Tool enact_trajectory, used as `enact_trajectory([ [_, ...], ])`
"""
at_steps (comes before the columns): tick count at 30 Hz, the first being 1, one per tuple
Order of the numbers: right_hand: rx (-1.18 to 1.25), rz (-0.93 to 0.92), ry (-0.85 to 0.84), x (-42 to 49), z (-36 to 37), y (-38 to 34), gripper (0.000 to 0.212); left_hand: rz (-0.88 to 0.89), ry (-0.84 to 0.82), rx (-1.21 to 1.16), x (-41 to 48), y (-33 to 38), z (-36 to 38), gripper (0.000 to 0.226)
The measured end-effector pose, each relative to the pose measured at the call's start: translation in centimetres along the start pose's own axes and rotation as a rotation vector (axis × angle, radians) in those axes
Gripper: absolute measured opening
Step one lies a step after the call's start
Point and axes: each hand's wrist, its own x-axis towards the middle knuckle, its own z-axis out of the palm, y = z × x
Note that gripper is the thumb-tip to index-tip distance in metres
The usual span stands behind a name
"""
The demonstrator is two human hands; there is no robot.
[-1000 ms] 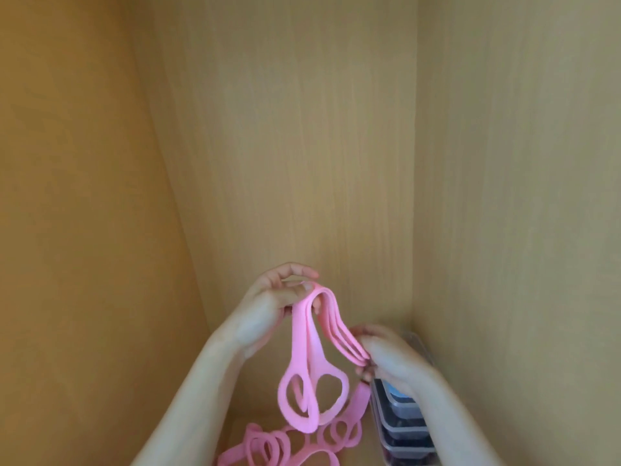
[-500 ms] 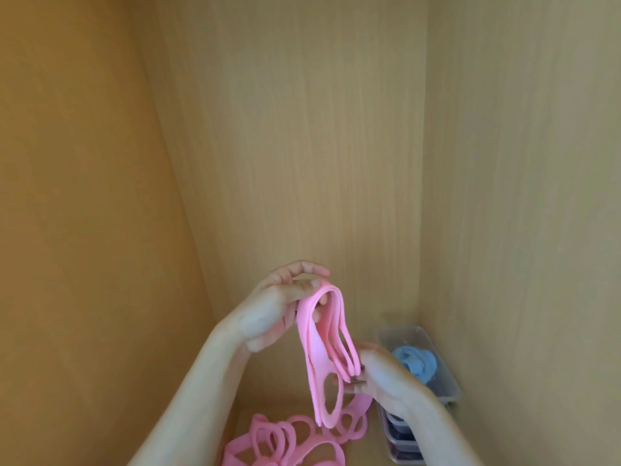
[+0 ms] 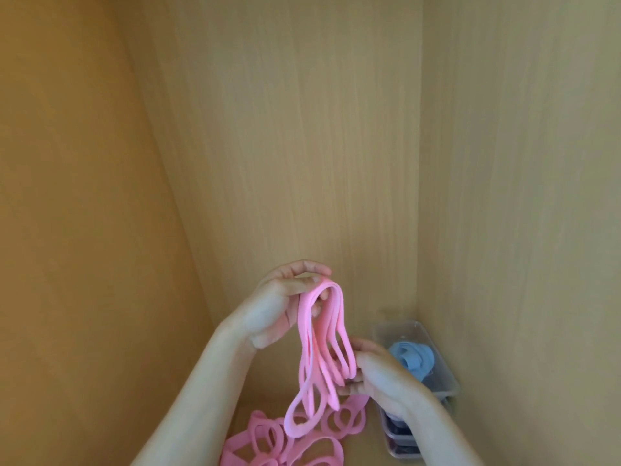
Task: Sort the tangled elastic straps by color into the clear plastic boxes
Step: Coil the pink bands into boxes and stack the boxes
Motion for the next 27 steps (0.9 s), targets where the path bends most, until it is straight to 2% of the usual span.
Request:
enact_trajectory([
  [4, 0.011, -0.021, -0.024, -0.5, 0.9, 0.5, 0.029, 0.018, 0.084, -0.031, 0.2, -0.5, 0.3, 0.015],
  [8, 0.172, -0.065, -0.027, -1.2, 1.2, 0.5, 0.056, 0.04, 0.156, -0.055, 0.4, -0.7, 0.2, 0.016],
  [13, -0.034, -0.239, -0.038, -1.5, 1.5, 0.4, 0.048, 0.041, 0.208, -0.045, 0.6, -0.6, 0.0, 0.017],
  [17, -0.036, -0.256, -0.073, -1.6, 1.8, 0.6, 0.038, 0.032, 0.227, -0.053, 0.6, -0.3, 0.0, 0.017],
  [21, -0.04, -0.213, -0.121, -1.9, 1.9, 0.8, 0.058, 0.038, 0.259, -0.067, 0.7, -0.1, -0.2, 0.017],
  [27, -0.144, -0.207, -0.174, -2.3, 2.2, 0.2, 0.069, 0.019, 0.353, -0.133, 1.1, -0.6, -0.6, 0.014],
])
